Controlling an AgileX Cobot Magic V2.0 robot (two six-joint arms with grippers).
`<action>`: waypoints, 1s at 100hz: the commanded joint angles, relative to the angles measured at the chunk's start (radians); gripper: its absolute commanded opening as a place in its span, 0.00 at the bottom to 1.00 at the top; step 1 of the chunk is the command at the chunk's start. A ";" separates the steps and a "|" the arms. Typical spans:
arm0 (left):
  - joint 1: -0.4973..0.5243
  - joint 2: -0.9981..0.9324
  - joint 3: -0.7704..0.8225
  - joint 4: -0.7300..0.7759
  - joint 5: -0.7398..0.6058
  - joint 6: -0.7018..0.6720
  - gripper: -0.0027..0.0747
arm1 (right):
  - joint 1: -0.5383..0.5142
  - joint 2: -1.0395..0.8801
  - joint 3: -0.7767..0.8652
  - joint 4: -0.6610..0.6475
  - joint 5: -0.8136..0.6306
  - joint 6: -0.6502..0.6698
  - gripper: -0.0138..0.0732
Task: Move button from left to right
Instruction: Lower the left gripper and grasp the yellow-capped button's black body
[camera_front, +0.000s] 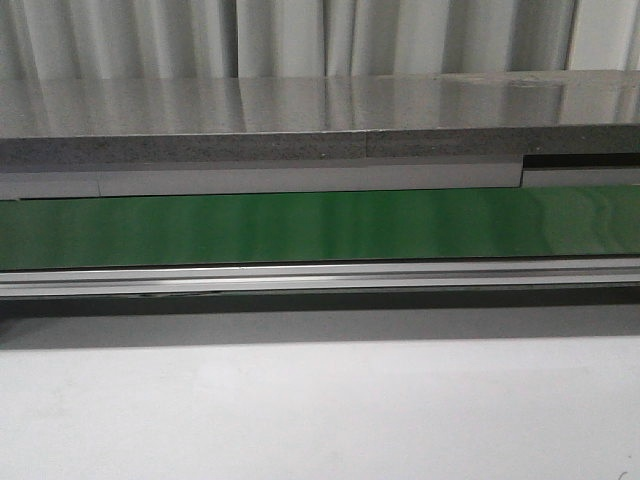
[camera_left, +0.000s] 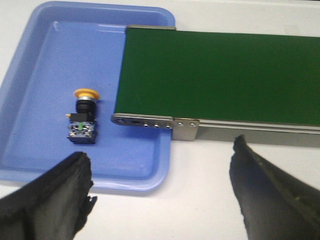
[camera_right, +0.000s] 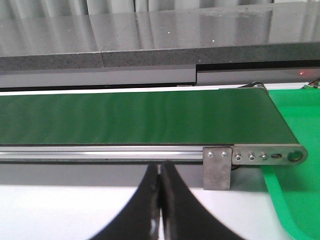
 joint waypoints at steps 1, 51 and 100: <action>0.045 0.049 -0.073 0.046 -0.040 -0.014 0.76 | 0.003 -0.015 -0.016 0.000 -0.087 0.001 0.08; 0.308 0.463 -0.268 0.061 -0.099 0.007 0.76 | 0.003 -0.015 -0.016 0.000 -0.087 0.001 0.08; 0.356 0.850 -0.446 -0.012 -0.102 0.096 0.76 | 0.003 -0.015 -0.016 0.000 -0.087 0.001 0.08</action>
